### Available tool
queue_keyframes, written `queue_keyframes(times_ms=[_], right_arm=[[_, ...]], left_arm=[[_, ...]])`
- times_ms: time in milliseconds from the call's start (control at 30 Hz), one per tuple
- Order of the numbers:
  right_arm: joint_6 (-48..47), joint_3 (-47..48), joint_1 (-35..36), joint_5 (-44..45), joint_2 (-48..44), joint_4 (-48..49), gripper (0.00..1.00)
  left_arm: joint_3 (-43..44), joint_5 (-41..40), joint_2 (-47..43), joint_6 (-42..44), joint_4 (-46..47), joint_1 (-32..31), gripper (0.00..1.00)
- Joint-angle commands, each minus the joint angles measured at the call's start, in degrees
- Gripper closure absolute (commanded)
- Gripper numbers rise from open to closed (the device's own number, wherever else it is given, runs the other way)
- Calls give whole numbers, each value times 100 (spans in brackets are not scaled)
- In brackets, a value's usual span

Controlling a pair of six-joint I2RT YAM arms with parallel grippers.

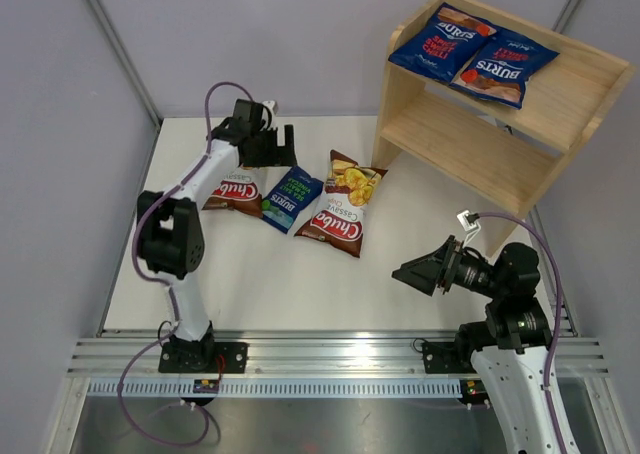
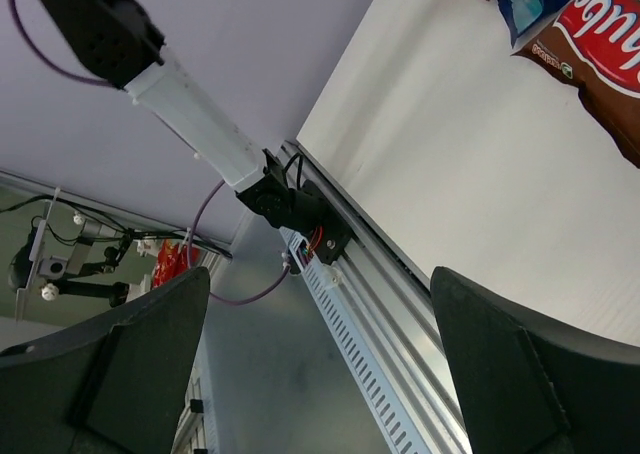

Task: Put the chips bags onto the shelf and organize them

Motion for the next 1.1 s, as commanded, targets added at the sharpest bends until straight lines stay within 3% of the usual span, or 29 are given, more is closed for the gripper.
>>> queue_keyframes(times_ms=[0, 233, 500, 700, 800, 900, 967, 1067], right_arm=[[138, 78, -4, -258, -276, 305, 1], [384, -10, -4, -248, -1093, 323, 1], [287, 104, -4, -178, -1120, 120, 0], [190, 140, -13, -108, -1024, 24, 1], [217, 113, -13, -82, -1015, 76, 1], [217, 122, -13, -64, -989, 94, 1], [217, 122, -13, -55, -962, 94, 0], [243, 96, -4, -11, -945, 173, 1]], left_arm=[[1068, 371, 685, 641, -582, 34, 1], [2238, 1292, 1890, 1336, -1565, 202, 8], [2257, 1110, 2382, 1354, -1725, 272, 8], [2539, 1434, 2795, 1406, -1901, 298, 8], [2530, 1583, 2848, 1406, -1927, 316, 17], [2539, 1671, 2875, 1380, -1997, 351, 37], [2504, 1680, 2858, 1310, -1989, 360, 58], [2223, 1707, 2665, 1047, -1753, 369, 63]])
